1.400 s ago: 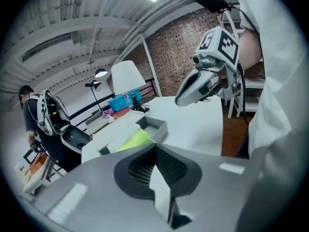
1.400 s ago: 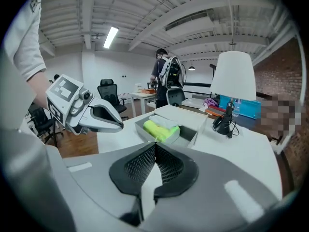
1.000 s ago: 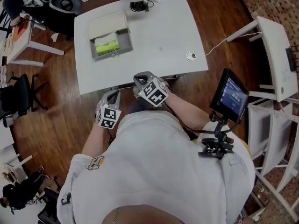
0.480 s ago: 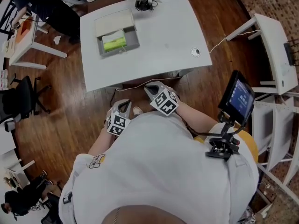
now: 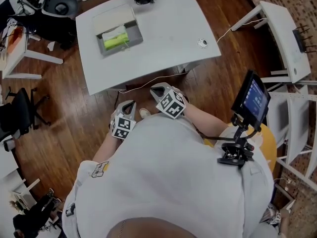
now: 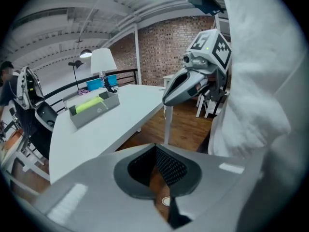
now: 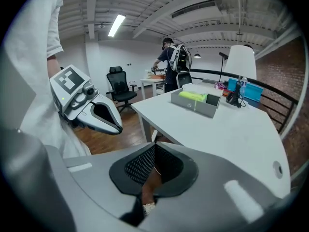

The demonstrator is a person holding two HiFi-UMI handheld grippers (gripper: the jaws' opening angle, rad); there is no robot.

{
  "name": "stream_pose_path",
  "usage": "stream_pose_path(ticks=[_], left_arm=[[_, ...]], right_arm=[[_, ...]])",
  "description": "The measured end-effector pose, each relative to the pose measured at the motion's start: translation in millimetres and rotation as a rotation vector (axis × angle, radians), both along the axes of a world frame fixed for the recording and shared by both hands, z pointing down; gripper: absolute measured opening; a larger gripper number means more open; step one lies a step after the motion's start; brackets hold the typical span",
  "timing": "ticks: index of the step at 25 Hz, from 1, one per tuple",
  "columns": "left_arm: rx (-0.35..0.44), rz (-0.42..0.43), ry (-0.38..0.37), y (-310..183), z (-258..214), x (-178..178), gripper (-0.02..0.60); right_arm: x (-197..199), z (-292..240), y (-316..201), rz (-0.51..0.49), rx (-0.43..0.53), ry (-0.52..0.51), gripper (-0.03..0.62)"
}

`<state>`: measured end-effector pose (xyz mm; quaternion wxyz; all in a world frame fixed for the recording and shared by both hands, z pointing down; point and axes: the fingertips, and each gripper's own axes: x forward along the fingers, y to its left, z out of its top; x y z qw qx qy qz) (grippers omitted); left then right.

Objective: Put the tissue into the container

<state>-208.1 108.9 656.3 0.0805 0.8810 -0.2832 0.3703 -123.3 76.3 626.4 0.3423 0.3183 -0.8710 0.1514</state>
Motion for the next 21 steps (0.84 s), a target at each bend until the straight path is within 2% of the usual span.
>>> stream_pose_path(ticks=[7, 16, 21], left_arm=[[0.007, 0.026, -0.011, 6.9, 8.0, -1.2, 0.000], [0.012, 0.039, 0.010, 1.0, -2.6, 3.7, 0.000], [0.021, 0.030, 0.006, -1.3, -9.4, -9.2, 0.000]], right_arm=[[5.6, 2.7, -2.0, 0.020, 0.003, 0.008, 0.000], [12.1, -1.2, -6.0, 0.043, 0.004, 0.022, 0.000], [3.2, -7.3, -11.7, 0.030, 0.011, 0.023, 0.000]])
